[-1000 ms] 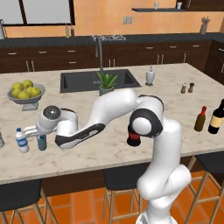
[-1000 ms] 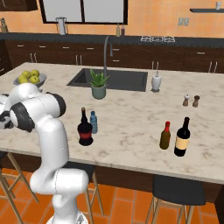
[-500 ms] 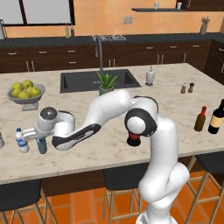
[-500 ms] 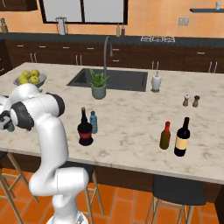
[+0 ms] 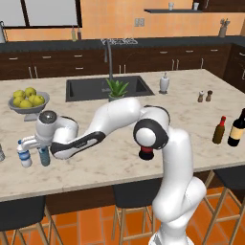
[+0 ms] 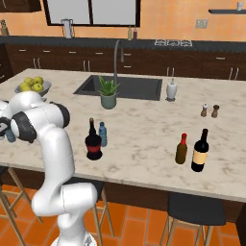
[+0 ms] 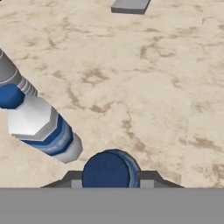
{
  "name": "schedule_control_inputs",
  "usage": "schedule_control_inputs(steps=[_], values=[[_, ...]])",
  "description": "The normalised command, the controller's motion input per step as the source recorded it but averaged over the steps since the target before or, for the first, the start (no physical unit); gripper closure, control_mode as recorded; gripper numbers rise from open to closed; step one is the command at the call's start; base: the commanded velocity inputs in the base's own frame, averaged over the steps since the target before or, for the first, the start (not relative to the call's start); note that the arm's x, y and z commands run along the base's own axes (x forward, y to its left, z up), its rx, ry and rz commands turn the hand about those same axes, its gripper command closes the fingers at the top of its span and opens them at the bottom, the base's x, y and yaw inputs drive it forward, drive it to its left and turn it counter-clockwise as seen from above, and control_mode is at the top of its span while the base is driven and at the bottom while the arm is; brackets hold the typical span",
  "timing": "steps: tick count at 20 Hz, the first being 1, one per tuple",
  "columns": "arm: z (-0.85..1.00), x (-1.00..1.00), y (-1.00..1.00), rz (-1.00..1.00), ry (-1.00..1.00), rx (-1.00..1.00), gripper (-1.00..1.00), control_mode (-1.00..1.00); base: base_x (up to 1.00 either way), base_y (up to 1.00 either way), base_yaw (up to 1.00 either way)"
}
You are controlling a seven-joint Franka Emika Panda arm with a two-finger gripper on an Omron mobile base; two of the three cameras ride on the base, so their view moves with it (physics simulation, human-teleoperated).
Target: Move the plastic bottles in the middle to the plastics group, and the glass bottles in the middle to the glass group.
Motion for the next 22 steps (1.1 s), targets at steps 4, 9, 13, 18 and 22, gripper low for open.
schedule_control_inputs(steps=[4, 9, 13, 18, 22], values=[[0.0, 0.0, 0.0, 0.0, 0.01, 0.0, 1.0, -1.0, 0.0, 0.0, 0.0], [0.0, 0.0, 0.0, 0.0, 0.0, 0.0, -1.0, -1.0, 0.0, 0.0, 0.0], [0.0, 0.0, 0.0, 0.0, 0.0, 0.0, -1.0, -1.0, 0.0, 0.0, 0.0], [0.0, 0.0, 0.0, 0.0, 0.0, 0.0, -1.0, -1.0, 0.0, 0.0, 0.0], [0.01, 0.0, 0.0, 0.0, 0.0, 0.0, -1.0, -1.0, 0.0, 0.0, 0.0]])
